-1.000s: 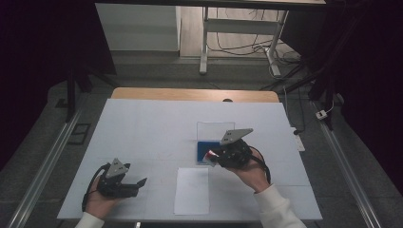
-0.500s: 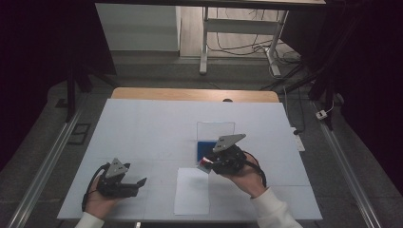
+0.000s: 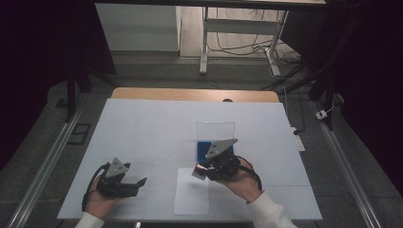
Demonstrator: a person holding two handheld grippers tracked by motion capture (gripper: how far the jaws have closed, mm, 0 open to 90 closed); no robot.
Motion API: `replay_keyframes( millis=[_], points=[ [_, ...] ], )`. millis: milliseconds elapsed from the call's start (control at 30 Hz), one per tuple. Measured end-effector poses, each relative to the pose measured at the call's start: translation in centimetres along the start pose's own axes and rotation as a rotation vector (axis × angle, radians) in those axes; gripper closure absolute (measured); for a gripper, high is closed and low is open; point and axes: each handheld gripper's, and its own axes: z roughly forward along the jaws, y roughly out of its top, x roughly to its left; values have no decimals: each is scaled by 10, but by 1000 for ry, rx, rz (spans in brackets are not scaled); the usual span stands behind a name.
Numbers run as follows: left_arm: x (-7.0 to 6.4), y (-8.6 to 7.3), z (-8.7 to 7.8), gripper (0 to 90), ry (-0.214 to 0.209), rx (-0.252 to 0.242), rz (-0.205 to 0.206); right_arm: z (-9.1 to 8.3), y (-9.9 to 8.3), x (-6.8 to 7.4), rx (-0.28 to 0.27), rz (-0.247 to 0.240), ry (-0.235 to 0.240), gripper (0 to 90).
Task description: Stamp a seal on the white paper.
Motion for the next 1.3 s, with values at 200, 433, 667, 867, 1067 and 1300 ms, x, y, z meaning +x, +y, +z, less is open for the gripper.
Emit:
replay_keyframes(
  millis=[200,433,667,867,1067,1300],
  points=[
    [0,0,0,171,-2,1,1,10,0,6,36,-15,20,700],
    [0,0,0,171,-3,2,2,20,0,11,57,-38,18,700],
    [0,-1,0,170,-5,4,3,29,-2,14,88,-53,26,700],
    [0,-1,1,170,-4,7,6,37,-3,15,109,-66,25,700],
    [1,-1,1,171,-4,8,5,41,-2,17,132,-78,19,700],
    [1,-1,1,171,-3,9,6,45,-3,18,138,-90,17,700]
  ],
)
